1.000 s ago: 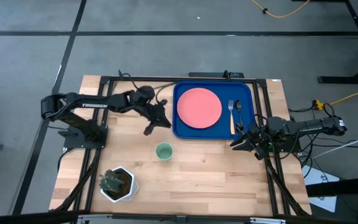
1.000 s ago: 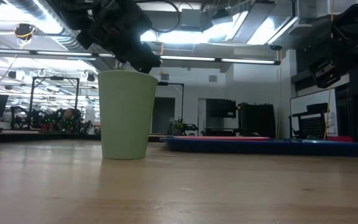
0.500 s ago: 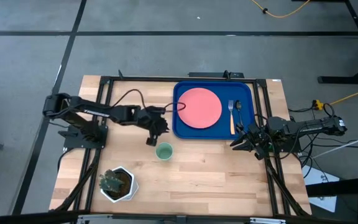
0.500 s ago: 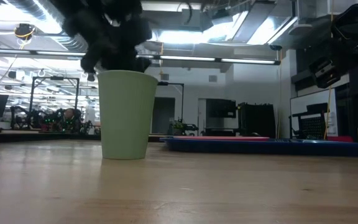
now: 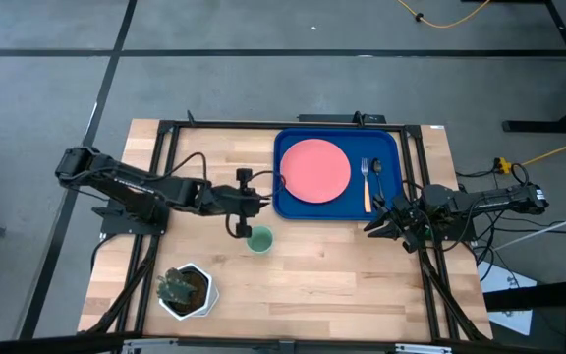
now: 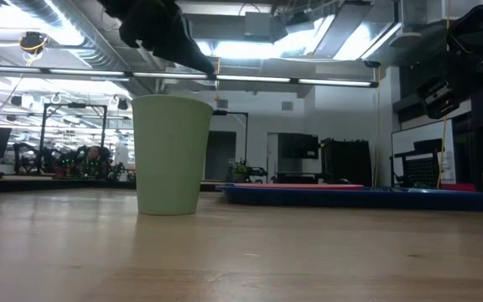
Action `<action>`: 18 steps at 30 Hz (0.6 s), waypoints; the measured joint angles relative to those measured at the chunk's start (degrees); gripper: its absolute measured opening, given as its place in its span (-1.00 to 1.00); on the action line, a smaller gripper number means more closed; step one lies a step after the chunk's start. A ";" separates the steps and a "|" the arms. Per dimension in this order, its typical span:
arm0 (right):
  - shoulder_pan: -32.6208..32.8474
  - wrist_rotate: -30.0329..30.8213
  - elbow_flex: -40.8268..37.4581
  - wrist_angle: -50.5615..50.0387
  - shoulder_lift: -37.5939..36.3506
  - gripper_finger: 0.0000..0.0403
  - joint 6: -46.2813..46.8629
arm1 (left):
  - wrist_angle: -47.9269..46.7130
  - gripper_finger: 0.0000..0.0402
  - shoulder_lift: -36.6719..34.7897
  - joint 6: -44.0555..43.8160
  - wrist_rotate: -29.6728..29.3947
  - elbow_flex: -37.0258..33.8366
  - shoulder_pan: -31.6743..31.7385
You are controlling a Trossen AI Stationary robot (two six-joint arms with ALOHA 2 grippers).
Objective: Pick and place plate/cup/fork/spoon on tray
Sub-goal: Put the green cup on the dark blue tray to the top right of the pink plate
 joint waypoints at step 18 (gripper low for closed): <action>0.00 0.07 0.00 0.02 0.00 -0.53 -0.02 | -6.41 -0.46 -4.48 -5.34 17.08 -0.07 -1.72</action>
